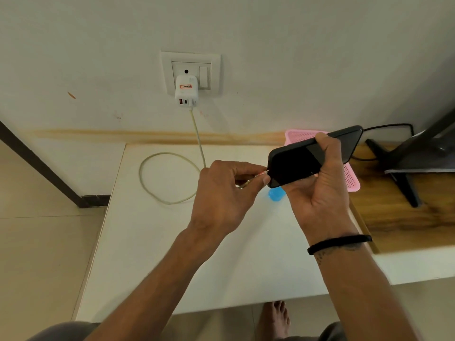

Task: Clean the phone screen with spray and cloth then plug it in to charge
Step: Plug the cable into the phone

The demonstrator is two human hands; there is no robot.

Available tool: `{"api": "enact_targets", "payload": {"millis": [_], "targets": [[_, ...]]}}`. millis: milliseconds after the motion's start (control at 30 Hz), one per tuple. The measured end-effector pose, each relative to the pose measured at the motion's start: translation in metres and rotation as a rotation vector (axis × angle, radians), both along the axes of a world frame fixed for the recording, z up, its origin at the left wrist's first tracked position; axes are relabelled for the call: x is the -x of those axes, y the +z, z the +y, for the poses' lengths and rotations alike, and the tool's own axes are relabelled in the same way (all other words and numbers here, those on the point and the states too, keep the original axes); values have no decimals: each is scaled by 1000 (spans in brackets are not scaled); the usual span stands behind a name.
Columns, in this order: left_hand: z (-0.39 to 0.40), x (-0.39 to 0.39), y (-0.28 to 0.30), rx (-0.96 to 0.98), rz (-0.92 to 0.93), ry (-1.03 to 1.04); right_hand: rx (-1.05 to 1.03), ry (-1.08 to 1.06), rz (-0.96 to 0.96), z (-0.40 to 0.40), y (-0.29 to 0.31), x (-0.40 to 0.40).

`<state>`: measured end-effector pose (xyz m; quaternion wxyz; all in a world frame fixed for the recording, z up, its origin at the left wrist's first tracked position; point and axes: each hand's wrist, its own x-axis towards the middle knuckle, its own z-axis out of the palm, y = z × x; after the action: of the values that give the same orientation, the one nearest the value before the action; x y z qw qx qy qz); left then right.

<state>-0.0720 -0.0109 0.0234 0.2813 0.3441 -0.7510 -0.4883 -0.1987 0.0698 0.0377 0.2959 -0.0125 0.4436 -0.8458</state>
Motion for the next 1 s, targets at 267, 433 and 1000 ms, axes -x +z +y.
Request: {"api": "enact_targets", "payload": {"millis": [267,433,1000], "targets": [[-2,-6,-3,-118,63,8,-74,-13,118,-5,0,-7],[-4,-11,-6,-97,65,-11,-110,25,156,-8,0,-11],[-50,-34,4,-440,-38,-6,-517,349,274,-23,-23,-38]]}}
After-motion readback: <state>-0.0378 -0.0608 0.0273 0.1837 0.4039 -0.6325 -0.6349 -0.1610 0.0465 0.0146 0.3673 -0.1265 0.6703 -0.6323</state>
